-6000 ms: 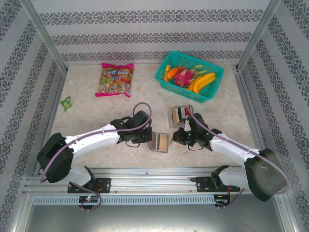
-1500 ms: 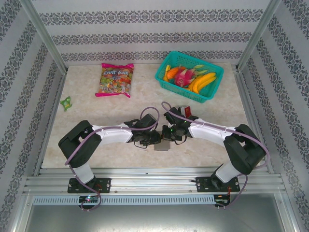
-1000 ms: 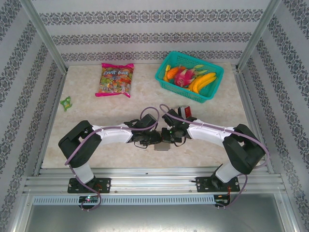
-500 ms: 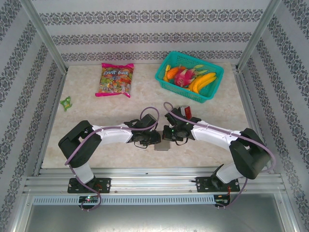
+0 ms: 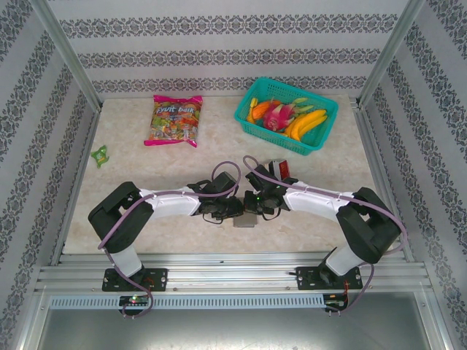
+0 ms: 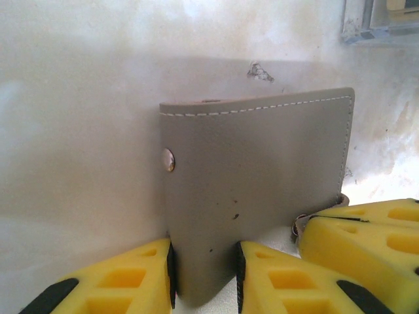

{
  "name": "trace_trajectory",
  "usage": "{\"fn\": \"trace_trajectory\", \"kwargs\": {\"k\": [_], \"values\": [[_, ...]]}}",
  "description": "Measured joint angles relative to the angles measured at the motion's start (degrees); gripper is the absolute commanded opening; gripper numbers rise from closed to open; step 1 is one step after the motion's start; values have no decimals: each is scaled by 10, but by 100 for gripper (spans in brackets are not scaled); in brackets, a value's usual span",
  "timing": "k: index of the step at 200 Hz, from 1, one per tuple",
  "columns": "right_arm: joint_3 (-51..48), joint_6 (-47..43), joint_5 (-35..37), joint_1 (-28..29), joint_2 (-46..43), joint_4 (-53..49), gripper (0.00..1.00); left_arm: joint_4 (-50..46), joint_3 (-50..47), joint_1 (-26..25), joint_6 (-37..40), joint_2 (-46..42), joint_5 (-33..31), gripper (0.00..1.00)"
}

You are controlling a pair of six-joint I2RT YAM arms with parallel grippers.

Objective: Put the credit cards into the card holder

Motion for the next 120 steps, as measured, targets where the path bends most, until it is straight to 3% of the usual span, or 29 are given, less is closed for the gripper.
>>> {"fn": "trace_trajectory", "kwargs": {"k": [120], "values": [[19,2,-2,2,34,-11,0,24,-20,0,-10,-7,-9,29]]}}
